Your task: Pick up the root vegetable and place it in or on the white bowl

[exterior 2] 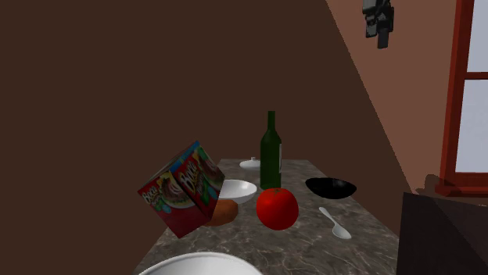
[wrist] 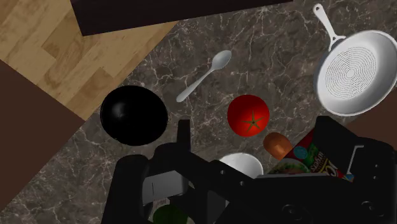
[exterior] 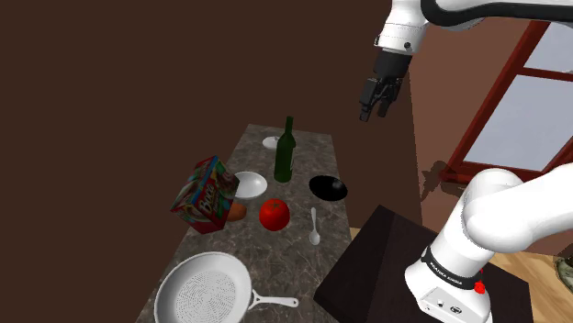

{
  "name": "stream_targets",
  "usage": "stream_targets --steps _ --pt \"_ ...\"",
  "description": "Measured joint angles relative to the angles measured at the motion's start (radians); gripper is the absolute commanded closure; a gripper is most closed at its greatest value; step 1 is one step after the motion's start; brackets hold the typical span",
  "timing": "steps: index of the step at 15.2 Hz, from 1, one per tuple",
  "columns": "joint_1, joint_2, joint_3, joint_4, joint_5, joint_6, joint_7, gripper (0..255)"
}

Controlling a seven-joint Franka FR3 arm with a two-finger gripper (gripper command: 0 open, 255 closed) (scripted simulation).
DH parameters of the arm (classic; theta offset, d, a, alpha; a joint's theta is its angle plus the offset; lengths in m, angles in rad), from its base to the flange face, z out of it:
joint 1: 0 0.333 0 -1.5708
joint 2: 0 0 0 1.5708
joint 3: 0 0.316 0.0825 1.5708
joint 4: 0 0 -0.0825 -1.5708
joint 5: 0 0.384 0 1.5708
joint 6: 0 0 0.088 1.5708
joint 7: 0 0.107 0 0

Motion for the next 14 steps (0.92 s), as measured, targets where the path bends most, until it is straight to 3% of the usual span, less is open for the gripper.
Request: stream_targets --steps 3,14 --pt "0.009 0.020 0.014 -0.013 -0.005 0.039 -0.006 0" --pt "0.067 0.254 0.135 -0.125 -0.091 0.444 -0.035 0"
